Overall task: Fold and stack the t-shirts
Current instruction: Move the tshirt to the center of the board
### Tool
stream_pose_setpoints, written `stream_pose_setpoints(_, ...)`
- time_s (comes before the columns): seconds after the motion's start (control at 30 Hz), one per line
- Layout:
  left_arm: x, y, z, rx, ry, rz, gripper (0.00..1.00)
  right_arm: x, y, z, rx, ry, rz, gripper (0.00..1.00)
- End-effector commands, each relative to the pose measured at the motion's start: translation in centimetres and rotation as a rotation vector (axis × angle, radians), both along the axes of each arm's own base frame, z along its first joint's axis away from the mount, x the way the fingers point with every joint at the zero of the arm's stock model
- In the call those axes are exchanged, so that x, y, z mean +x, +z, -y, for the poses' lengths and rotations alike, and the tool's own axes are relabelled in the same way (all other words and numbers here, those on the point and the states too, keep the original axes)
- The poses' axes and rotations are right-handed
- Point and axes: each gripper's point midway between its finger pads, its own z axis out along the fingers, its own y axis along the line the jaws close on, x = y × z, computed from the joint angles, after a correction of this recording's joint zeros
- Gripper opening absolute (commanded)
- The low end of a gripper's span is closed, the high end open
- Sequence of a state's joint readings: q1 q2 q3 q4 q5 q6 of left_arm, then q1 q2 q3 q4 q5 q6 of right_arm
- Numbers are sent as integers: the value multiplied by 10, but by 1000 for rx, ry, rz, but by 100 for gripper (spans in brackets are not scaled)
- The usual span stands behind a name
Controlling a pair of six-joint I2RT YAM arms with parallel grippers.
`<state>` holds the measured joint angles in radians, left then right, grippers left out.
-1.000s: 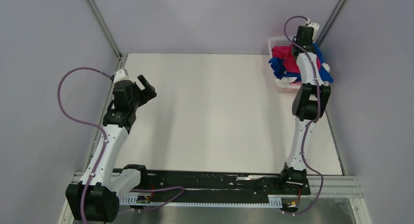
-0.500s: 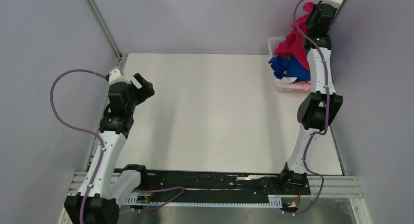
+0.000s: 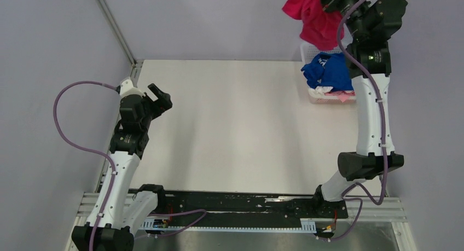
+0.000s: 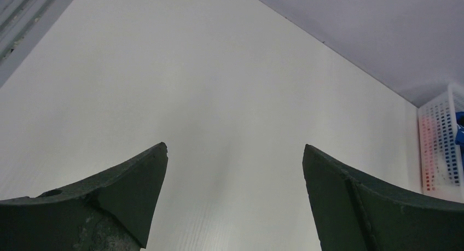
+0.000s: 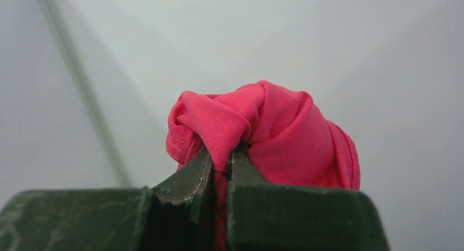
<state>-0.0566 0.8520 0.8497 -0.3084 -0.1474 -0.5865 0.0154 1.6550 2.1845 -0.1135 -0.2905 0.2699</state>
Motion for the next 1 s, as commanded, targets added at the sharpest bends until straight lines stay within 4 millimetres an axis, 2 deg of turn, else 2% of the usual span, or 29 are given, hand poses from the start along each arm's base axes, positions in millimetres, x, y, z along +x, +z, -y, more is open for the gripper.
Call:
stream_pose_setpoints(0.0, -4, 6, -3, -16, 20, 9, 100, -47, -17, -111, -108, 414, -21, 4)
stream_pose_setpoints(0.1, -8, 3, -4, -13, 27, -22, 100, -78, -20, -162, -139, 552, -6, 4)
stream_pose_setpoints(0.2, -14, -1, -7, -31, 59, -56, 100, -93, -39, -197, -144, 647, -50, 4)
stream_pose_setpoints(0.27, -17, -2, -7, -44, 63, -68, 100, -91, -71, -207, -136, 673, -138, 5)
stream_pose_setpoints(0.33, -20, -3, -4, -47, 43, -75, 100, -84, -112, -205, -117, 651, -250, 7)
stream_pose_setpoints(0.37, -21, -2, -3, -47, 39, -72, 100, -81, -136, -200, -112, 616, -303, 9)
stream_pose_setpoints(0.43, -23, -4, -1, -50, 26, -76, 100, -78, -196, -187, -123, 526, -412, 16)
stream_pose_setpoints(0.5, -24, -8, 2, -60, 15, -90, 100, -79, -263, -160, -118, 387, -541, 22)
stream_pose_setpoints(0.53, -25, -13, 4, -68, 5, -104, 100, -78, -302, -141, -103, 289, -615, 35)
stream_pose_setpoints(0.57, -24, -16, 10, -81, -22, -111, 100, -80, -332, -121, -83, 191, -668, 58)
stream_pose_setpoints(0.6, -22, -20, 14, -88, -45, -116, 100, -79, -358, -93, -50, 55, -714, 84)
stream_pose_setpoints(0.63, -21, -21, 22, -101, -85, -116, 100, -81, -380, -69, -17, -63, -759, 98)
stream_pose_setpoints(0.7, -16, -31, 32, -122, -137, -143, 100, -92, -402, -33, 38, -217, -815, 100)
stream_pose_setpoints(0.77, -13, -49, 38, -140, -163, -216, 100, -102, -408, -20, 53, -257, -824, 100)
stream_pose_setpoints(0.87, -12, -92, 49, -179, -201, -372, 100, -113, -407, -23, 49, -217, -817, 100)
stream_pose_setpoints(0.97, -22, -129, 56, -192, -205, -509, 100, -118, -416, -29, 21, -176, -860, 100)
